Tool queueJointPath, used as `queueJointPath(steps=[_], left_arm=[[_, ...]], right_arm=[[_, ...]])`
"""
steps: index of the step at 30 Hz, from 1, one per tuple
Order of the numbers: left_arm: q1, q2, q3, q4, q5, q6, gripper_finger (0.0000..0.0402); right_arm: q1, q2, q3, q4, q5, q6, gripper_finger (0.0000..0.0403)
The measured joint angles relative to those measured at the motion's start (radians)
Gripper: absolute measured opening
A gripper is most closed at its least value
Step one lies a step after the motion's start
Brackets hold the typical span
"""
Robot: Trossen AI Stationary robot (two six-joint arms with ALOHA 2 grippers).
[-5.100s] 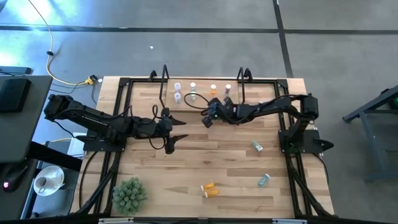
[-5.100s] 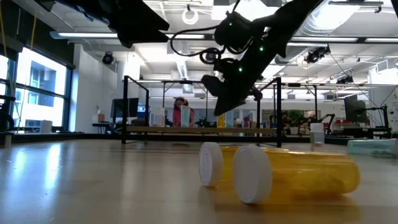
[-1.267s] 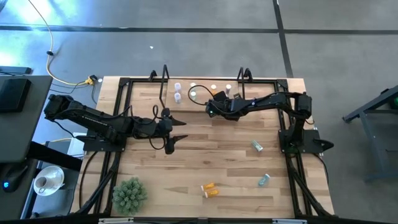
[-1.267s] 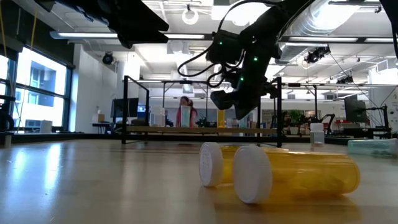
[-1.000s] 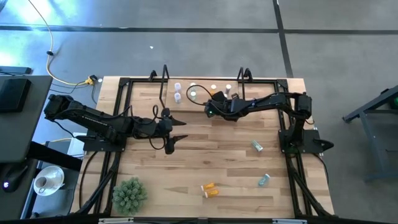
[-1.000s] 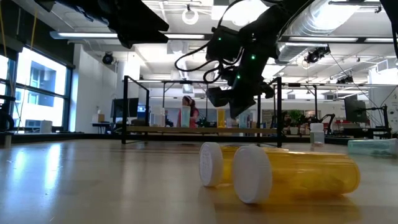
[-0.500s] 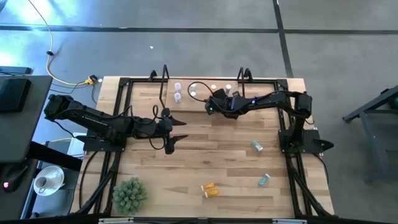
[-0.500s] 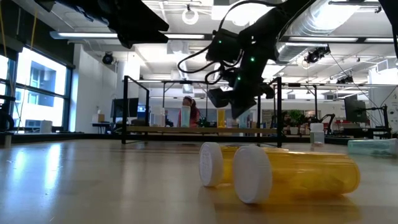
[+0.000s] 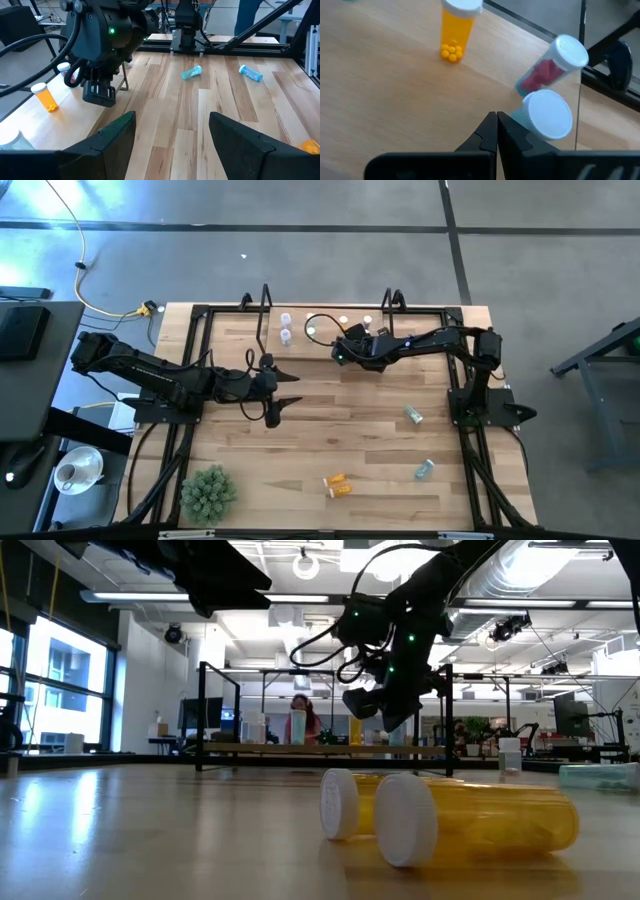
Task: Pick and place medicine bottles onto shelf by color
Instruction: Put the top blue pill bottle on the shelf aligned with the other blue pill bottle, then put the white pill bottle on the shelf aligned with the other white pill bottles
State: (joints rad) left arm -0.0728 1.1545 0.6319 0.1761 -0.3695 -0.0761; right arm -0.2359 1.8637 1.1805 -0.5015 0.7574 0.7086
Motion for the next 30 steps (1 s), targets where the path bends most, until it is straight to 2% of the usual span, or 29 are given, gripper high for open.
queueJointPath(steps=[13,20,30], left_arm=[[0.000,0.000,0.000,0.000,0.000,0.000,0.0241],[0.000,0.000,0.000,-0.001,0.000,0.000,0.0241],[0.000,-0.001,0.000,-0.023,0.003,-0.003,0.0241]], right_arm=[[0.003,0.000,0.000,-0.040,0.021,0.023,0.0000],[0.043,-0.022,0.021,-0.013,-0.018,-0.118,0.0000],[0.115,-0.120,0.098,-0.063,-0.164,-0.330,0.0000]])
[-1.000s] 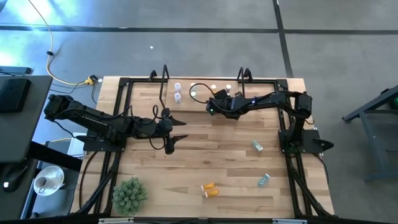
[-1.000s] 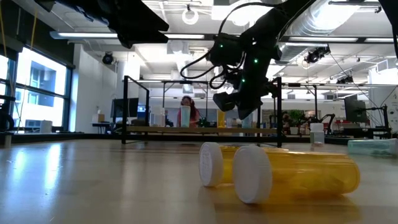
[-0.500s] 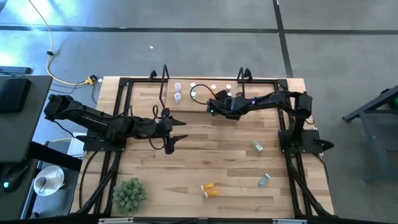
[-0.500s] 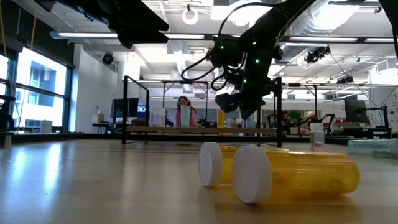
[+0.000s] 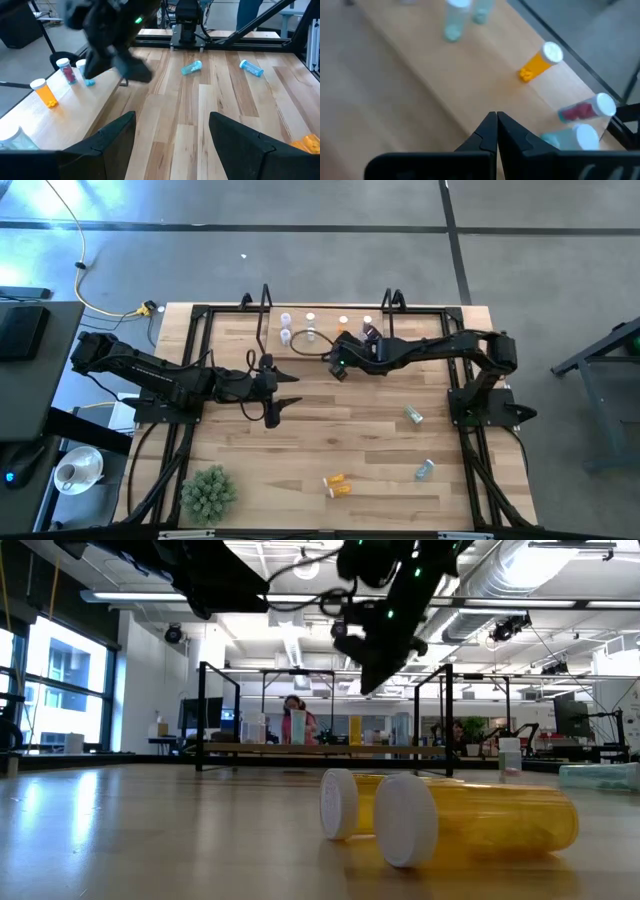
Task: Pick and place medicine bottles onto shelf by color
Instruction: Put the white pill bottle on the shelf aligned with the other white pill bottles
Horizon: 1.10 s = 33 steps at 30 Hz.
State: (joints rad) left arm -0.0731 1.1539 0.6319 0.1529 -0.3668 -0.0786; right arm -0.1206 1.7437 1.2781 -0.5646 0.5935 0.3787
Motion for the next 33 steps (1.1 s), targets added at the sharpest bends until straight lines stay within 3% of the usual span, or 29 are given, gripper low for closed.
queueJointPath(steps=[11,19,24,33], left_arm=[[0.000,0.000,0.000,0.001,0.005,0.000,0.0241],[0.000,0.000,0.000,0.000,0.016,-0.015,0.0241],[0.000,0.000,0.000,0.000,0.016,-0.015,0.0241],[0.000,0.000,0.000,0.002,0.016,-0.016,0.0241]], right_arm=[[0.095,-0.203,0.001,-0.179,-0.092,-0.041,0.0000],[0.205,-0.268,-0.008,-0.350,-0.134,0.005,0.0000],[0.265,-0.333,-0.114,-0.348,-0.185,0.069,0.0000],[0.352,-0.482,-0.281,-0.322,-0.184,0.252,0.0000]])
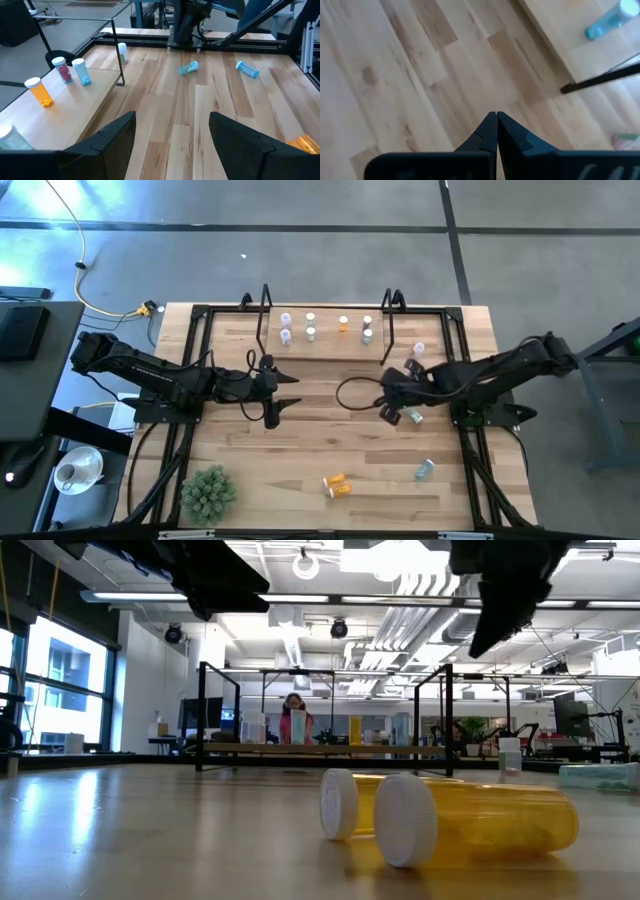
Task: Pick and place medicine bottles onto shelf by color
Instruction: Put the white pill bottle on the shelf aligned with the other white pill bottles
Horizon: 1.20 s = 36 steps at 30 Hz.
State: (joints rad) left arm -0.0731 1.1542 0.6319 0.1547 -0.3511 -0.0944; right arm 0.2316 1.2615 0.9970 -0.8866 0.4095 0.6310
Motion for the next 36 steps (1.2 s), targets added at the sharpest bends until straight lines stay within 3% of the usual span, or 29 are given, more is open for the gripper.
queueJointPath(steps=[8,15,18,23,28,36], left_arm=[[0.000,0.000,0.000,-0.001,0.000,-0.026,0.0241],[0.000,0.000,0.000,-0.001,0.000,-0.026,0.0241],[0.000,0.000,0.000,-0.001,0.000,-0.026,0.0241],[0.000,0.000,0.000,-0.001,0.000,-0.026,0.0241],[0.000,0.000,0.000,-0.001,0.000,-0.029,0.0241],[0.000,0.000,0.000,-0.001,0.000,-0.034,0.0241]], right_arm=[[0.059,-0.114,-0.080,-0.018,0.013,0.196,0.0000],[0.052,-0.195,-0.096,-0.128,0.170,0.295,0.0000],[0.022,-0.237,-0.096,-0.141,0.185,0.288,0.0000],[-0.054,-0.311,-0.096,-0.141,0.195,0.222,0.0001],[-0.188,-0.385,-0.096,-0.123,0.272,0.120,0.0001],[-0.429,-0.460,-0.096,0.016,0.246,-0.013,0.0001]])
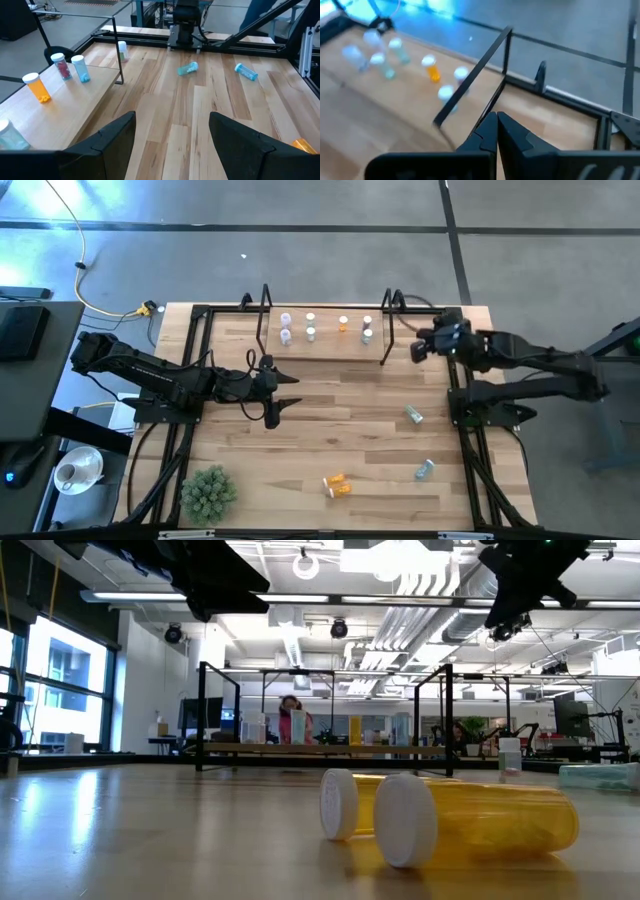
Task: Pick and place medicine bottles onto shelf by color
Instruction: Put the white pill bottle on the shelf aligned with the other white pill bottles
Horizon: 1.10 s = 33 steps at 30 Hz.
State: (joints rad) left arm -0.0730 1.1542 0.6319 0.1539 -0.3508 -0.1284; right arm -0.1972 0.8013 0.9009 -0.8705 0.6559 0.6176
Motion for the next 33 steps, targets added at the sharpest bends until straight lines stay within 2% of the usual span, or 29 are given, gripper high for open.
queueJointPath(steps=[2,5,9,15,18,27,33], left_arm=[[0.000,0.000,0.000,0.000,0.000,0.000,0.0241],[0.000,0.000,0.000,0.000,0.000,0.000,0.0241],[0.000,0.000,0.000,0.000,0.000,0.000,0.0241],[0.000,0.000,0.000,0.000,0.000,0.000,0.0241],[0.000,0.000,0.000,0.000,0.000,0.000,0.0241],[0.000,0.000,0.000,-0.001,0.012,0.000,0.0241],[0.000,0.000,0.000,-0.001,0.012,0.000,0.0241]], right_arm=[[-0.050,-0.001,0.000,0.038,-0.024,-0.041,0.0001],[-0.125,0.004,0.000,0.094,-0.119,-0.104,0.0004],[-0.223,0.004,0.006,0.156,-0.235,-0.157,0.0036],[-0.366,0.016,0.104,0.153,-0.244,-0.121,0.0109],[-0.409,0.029,0.135,0.146,-0.254,-0.095,0.0131],[-0.512,0.187,0.132,-0.074,-0.318,-0.011,0.0138],[-0.584,0.299,0.132,-0.089,-0.453,-0.004,0.0138]])
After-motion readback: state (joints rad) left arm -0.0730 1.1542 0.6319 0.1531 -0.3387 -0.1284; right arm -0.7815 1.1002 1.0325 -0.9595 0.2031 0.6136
